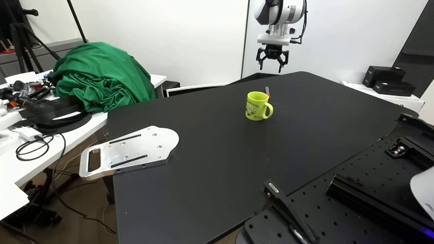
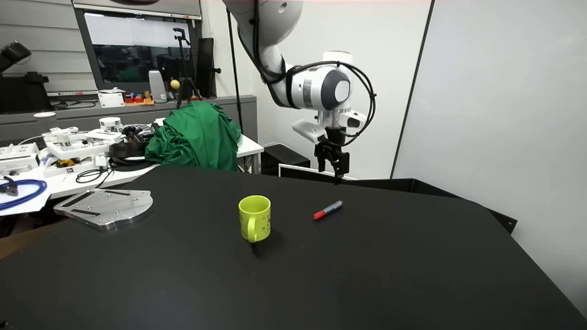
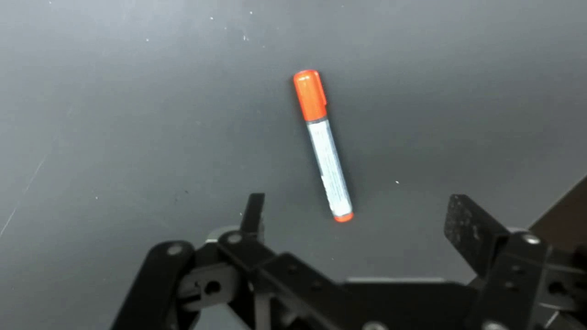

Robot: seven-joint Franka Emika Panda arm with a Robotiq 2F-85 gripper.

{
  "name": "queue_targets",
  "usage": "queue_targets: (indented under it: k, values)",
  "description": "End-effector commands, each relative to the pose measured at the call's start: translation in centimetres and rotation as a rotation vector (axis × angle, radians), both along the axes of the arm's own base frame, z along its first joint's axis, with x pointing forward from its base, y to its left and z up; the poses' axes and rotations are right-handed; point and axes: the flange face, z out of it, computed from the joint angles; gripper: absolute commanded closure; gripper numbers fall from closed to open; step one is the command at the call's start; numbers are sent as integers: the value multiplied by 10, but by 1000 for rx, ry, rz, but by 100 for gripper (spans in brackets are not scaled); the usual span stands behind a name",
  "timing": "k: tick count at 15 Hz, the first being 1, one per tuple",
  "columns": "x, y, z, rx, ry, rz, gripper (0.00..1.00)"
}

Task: Put the marker in the cup

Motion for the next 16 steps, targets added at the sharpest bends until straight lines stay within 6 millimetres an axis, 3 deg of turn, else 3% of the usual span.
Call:
queue_targets:
  k: [1, 6, 16]
  values:
    - [0, 0, -31, 18, 31, 3, 0]
    - [-4, 8, -64, 7, 39, 50, 0]
    - [-14, -2, -113, 9, 53, 68, 0]
